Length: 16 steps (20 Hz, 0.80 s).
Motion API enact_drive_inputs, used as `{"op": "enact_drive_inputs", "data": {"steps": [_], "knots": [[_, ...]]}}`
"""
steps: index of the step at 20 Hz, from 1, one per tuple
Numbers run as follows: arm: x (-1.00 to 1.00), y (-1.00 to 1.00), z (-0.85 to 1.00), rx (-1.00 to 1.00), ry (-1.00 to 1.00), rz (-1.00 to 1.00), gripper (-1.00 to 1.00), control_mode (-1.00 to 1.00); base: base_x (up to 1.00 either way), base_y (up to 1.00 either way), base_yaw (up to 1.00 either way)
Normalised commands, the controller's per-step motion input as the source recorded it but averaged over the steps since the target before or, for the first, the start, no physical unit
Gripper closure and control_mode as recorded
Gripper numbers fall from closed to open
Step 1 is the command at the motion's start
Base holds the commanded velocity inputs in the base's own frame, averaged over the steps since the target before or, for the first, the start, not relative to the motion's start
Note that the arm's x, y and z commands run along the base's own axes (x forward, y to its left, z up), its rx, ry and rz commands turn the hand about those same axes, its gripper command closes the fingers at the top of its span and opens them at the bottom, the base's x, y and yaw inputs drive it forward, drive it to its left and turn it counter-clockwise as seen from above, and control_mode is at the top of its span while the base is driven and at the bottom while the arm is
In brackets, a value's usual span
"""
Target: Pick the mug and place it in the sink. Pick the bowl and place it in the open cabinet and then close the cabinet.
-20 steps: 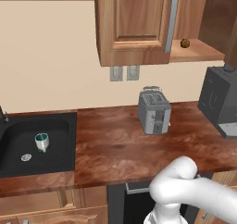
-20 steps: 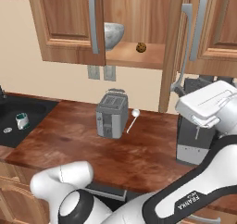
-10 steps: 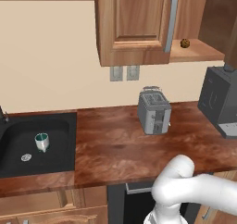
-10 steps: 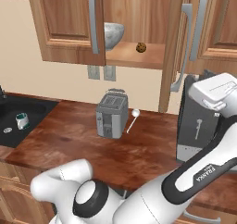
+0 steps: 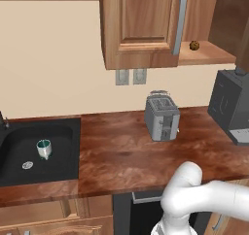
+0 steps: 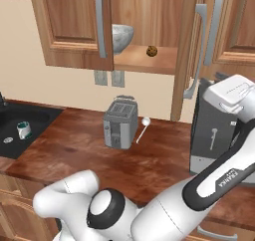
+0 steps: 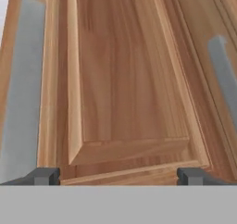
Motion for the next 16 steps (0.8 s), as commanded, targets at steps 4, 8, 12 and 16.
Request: {"op": "enact_drive_inputs", "data": {"steps": [4, 8, 12, 16], "knots": [[0.0, 0.5, 0.0, -0.01, 0.0, 0.04, -1.0, -1.0, 0.0, 0.0, 0.0], [0.0, 0.87, 0.0, -0.06, 0.0, 0.0, -1.0, -1.0, 0.0, 0.0, 0.0], [0.0, 0.99, 0.0, -0.08, 0.0, -0.02, -1.0, -1.0, 0.0, 0.0, 0.0], [0.0, 0.98, 0.0, -0.06, 0.0, -0.15, -1.0, -1.0, 0.0, 0.0, 0.0]]}}
